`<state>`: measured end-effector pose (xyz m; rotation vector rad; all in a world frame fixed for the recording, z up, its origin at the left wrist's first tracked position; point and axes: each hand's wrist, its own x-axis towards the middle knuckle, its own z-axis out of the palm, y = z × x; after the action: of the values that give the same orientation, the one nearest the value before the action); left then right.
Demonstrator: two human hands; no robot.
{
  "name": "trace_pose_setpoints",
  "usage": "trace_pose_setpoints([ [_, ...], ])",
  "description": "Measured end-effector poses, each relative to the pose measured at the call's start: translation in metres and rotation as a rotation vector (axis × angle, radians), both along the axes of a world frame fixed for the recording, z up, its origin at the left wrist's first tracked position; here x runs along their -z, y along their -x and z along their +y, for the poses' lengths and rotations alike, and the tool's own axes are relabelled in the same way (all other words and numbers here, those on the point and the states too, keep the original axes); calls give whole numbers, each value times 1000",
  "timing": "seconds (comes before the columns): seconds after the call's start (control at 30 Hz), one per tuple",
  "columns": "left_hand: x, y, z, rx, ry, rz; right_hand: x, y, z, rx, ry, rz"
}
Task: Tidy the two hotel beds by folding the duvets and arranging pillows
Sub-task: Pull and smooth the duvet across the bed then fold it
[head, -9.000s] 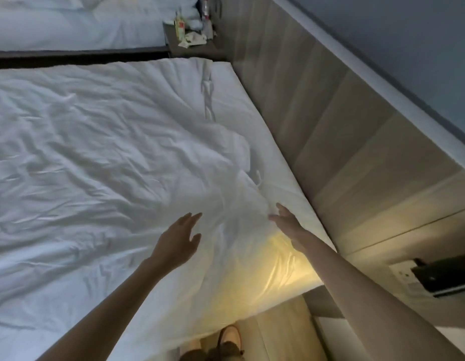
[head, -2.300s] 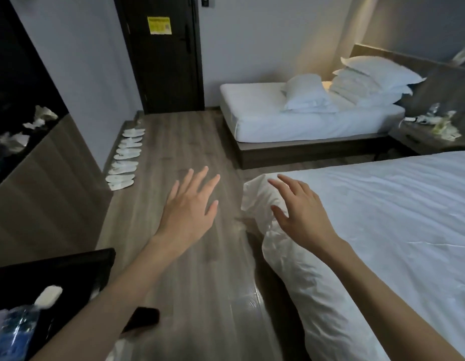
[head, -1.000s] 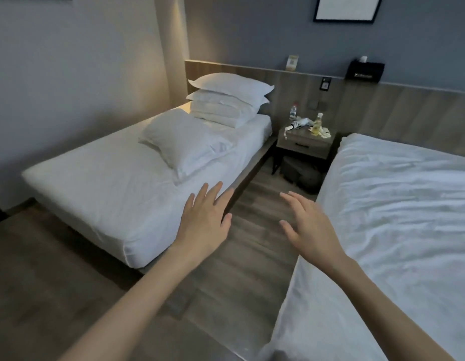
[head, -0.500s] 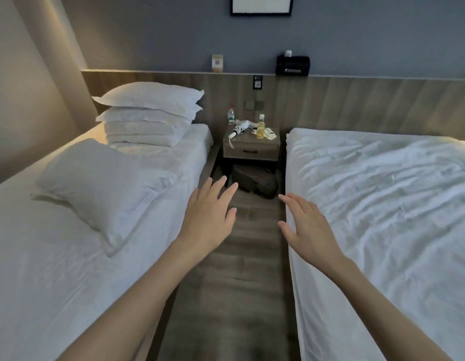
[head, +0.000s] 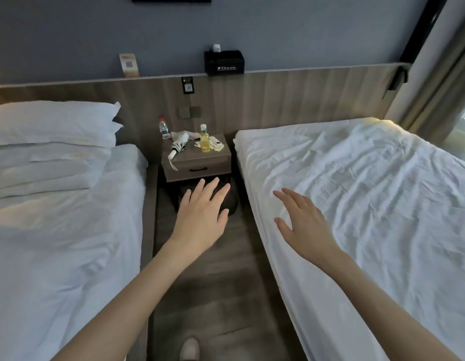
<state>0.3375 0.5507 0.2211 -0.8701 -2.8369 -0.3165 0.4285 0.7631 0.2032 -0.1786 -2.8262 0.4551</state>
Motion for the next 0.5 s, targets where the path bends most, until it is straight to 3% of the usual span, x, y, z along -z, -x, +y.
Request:
trace_pose_setpoints([
  [0.5, 33, 352, 130, 411, 89, -104, 17, 262, 82, 387, 8, -81],
])
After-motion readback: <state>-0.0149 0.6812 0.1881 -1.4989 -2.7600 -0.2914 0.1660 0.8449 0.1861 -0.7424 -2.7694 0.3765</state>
